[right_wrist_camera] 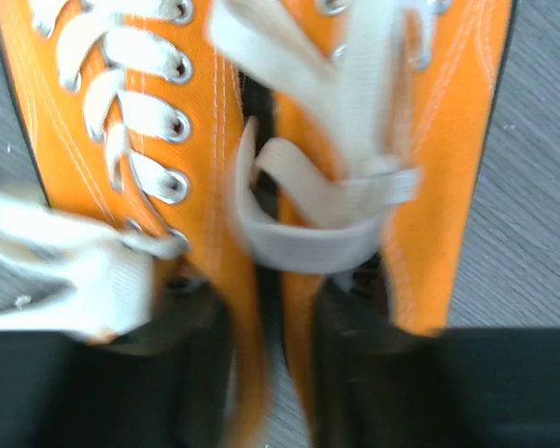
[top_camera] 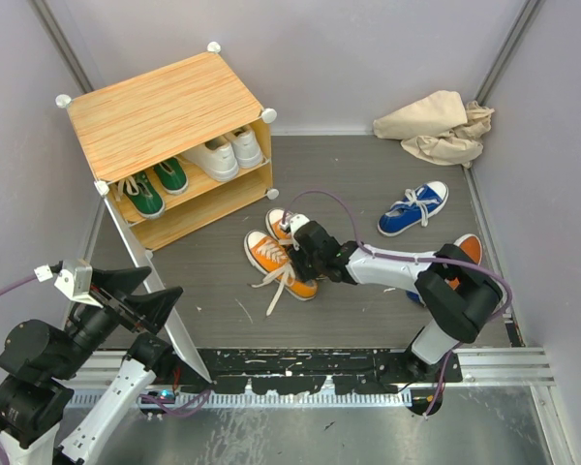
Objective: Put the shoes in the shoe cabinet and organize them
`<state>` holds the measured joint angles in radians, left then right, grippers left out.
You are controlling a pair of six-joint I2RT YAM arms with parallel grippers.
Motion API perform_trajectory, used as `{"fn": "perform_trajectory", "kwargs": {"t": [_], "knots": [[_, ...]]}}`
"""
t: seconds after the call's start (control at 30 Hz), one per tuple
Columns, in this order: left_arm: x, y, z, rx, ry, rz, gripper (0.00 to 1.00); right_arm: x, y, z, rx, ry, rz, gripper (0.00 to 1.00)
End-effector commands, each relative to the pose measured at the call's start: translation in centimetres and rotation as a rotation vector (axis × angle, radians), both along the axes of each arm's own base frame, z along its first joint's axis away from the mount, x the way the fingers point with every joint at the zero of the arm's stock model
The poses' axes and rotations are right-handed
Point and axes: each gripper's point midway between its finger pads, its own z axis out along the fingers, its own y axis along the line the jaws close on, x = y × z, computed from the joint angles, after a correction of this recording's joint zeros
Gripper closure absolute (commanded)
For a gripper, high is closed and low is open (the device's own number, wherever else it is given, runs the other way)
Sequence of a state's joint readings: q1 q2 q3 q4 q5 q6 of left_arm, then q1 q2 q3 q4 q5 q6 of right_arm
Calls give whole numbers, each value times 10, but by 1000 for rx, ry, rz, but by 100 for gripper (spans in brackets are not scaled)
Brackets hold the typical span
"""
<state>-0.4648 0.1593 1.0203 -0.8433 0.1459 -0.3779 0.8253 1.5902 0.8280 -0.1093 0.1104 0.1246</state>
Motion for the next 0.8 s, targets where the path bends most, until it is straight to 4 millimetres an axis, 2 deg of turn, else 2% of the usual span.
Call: {"fn": "perform_trajectory", "kwargs": {"t": [0.0, 0.1, 0.13, 0.4, 0.47, 0.63, 0.77], "knots": [[-6, 2, -53, 71, 197, -1, 2, -3, -8, -9, -43, 40, -17, 75], [-8, 2, -49, 68, 190, 0, 2, -1, -1, 7, -14, 22, 8, 97], [-8, 3, -48, 69, 187, 0, 2, 0, 2, 15, 1, 17, 19, 99], [-11, 5, -44, 67, 173, 5, 2, 13, 45, 103, 197, -67, 106, 99], [-11, 6, -42, 66, 168, 5, 2, 17, 55, 118, 229, -81, 119, 99], [-13, 6, -39, 67, 157, 1, 2, 28, 82, 138, 310, -83, 146, 99], [-13, 5, -38, 65, 152, -5, 2, 43, 101, 139, 341, -93, 153, 99]]}}
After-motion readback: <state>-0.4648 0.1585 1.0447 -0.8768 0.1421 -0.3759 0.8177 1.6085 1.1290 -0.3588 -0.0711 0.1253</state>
